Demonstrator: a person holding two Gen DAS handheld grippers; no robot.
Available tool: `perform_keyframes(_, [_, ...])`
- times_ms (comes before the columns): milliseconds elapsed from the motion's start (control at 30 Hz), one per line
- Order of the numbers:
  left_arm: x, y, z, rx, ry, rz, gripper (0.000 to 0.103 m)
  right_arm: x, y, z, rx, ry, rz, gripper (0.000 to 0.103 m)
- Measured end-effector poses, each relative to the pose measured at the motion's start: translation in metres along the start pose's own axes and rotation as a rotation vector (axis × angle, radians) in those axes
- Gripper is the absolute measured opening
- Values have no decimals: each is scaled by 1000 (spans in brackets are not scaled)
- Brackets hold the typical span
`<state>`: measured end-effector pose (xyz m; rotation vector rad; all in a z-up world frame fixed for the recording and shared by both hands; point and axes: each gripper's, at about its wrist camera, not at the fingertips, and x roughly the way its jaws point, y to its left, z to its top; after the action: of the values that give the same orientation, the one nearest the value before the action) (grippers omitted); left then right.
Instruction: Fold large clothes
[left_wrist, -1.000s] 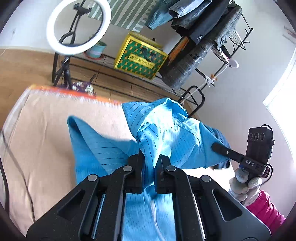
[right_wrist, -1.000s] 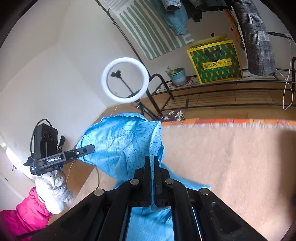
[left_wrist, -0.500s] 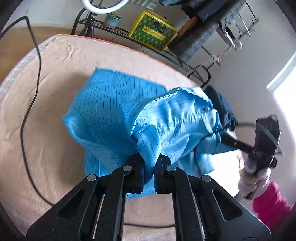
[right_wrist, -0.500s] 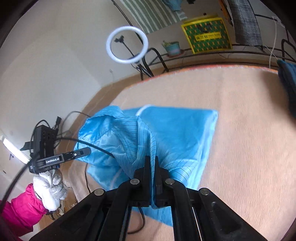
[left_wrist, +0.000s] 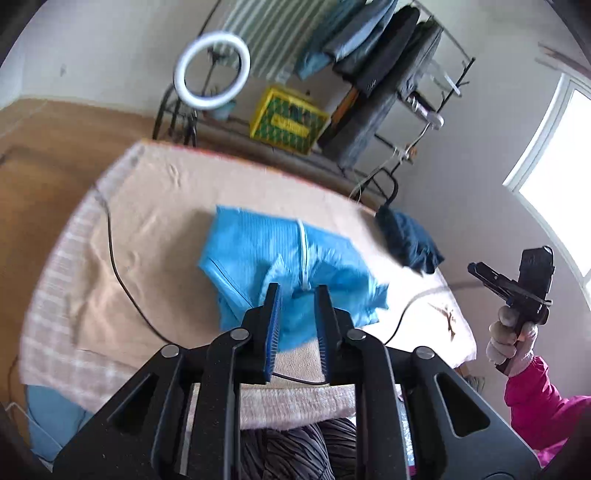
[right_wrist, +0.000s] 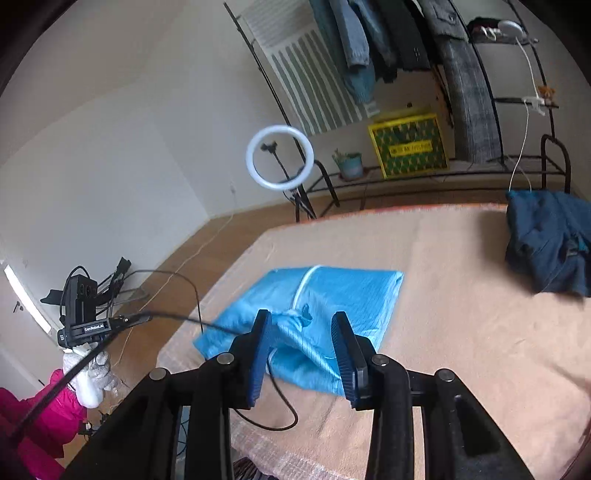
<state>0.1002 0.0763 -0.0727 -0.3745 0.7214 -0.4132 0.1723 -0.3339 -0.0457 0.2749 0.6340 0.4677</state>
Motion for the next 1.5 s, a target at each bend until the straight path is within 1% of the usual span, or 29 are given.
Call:
perform_keyframes(33, [-19, -3, 4, 10, -24, 12, 26, -16, 5, 4, -12, -26, 2, 37])
perform_keyframes(100, [-53, -8, 11, 20, -61, 39, 27, -47, 15, 13, -37, -78, -14, 37])
perform_keyframes(200, [-108, -14, 27, -30, -91, 58, 27, -83, 28, 23, -62, -123, -40, 39])
perform_keyframes(267, [-134, -16, 37, -44, -110, 66, 28, -98, 33, 29, -75, -137, -47, 41])
perform_keyframes(300, [-147, -17, 41, -37, -118, 78, 34, -101, 35, 32, -81, -138, -52, 47])
perform_keyframes(333, [-157, -20, 46, -31, -129, 106, 44, -104, 36, 33, -84, -141, -64, 52])
perform_keyframes(367, [-160, -20, 49, -32, -136, 116, 50, -103, 36, 33, -84, -138, -69, 53])
perform_keyframes(400, [-158, -16, 50, -37, -139, 108, 58, -99, 34, 32, -79, -130, -67, 54])
perform_keyframes(467, [-139, -3, 49, -69, -110, 93, 58, -83, 23, 25, -25, -102, -59, 54])
perform_keyframes(500, [-124, 7, 48, -95, -91, 79, 58, -67, 14, 18, 27, -69, -39, 54])
perform_keyframes(533, [-101, 21, 44, -138, -48, 51, 58, -56, 7, 10, 59, -40, -19, 54])
perform_keyframes(600, [-64, 42, 37, -200, 20, 28, 58, -29, -3, -11, 102, 28, -2, 54])
perform_keyframes(633, [-38, 56, 32, -231, 55, 20, 58, -12, -7, -22, 117, 71, -4, 55])
perform_keyframes(700, [-7, 73, 25, -274, 113, 50, 58, 15, -16, -43, 163, 143, -23, 54])
perform_keyframes(733, [3, 84, 21, -312, 130, 54, 58, 19, -20, -49, 173, 160, -44, 54])
perform_keyframes(767, [4, 90, 20, -338, 128, 48, 58, 19, -20, -51, 179, 163, -58, 53])
perform_keyframes(800, [-2, 96, 20, -368, 108, 40, 57, 12, -21, -50, 178, 147, -64, 52])
perform_keyframes(867, [-34, 98, 28, -361, 52, 42, 57, -15, -20, -40, 160, 88, -79, 52])
perform_keyframes(900, [-53, 95, 33, -338, 18, 72, 57, -34, -19, -31, 149, 50, -93, 52])
perform_keyframes(967, [-108, 87, 47, -276, -78, 125, 57, -74, -14, -13, 131, -35, -119, 52])
perform_keyframes(1000, [-124, 84, 52, -263, -104, 142, 58, -98, -11, -3, 117, -77, -137, 52])
perform_keyframes(1033, [-152, 79, 58, -246, -154, 166, 58, -115, -6, 4, 101, -106, -158, 52])
perform_keyframes(1100, [-194, 72, 67, -224, -221, 207, 58, -148, 3, 19, 63, -158, -213, 52])
perform_keyframes(1233, [-245, 65, 82, -179, -304, 274, 58, -198, 14, 40, 17, -237, -276, 54])
perform_keyframes(1300, [-248, 67, 86, -167, -317, 284, 60, -208, 17, 45, -1, -250, -300, 58])
perform_keyframes(1333, [-242, 70, 86, -172, -313, 276, 64, -209, 16, 44, 1, -247, -311, 60])
perform_keyframes(1367, [-233, 74, 85, -181, -304, 262, 65, -205, 14, 42, 11, -238, -309, 60])
perform_keyframes(1433, [-202, 85, 80, -207, -250, 219, 65, -186, 6, 34, 54, -202, -273, 60])
perform_keyframes(1500, [-151, 99, 71, -242, -164, 171, 65, -157, -4, 20, 85, -151, -242, 60])
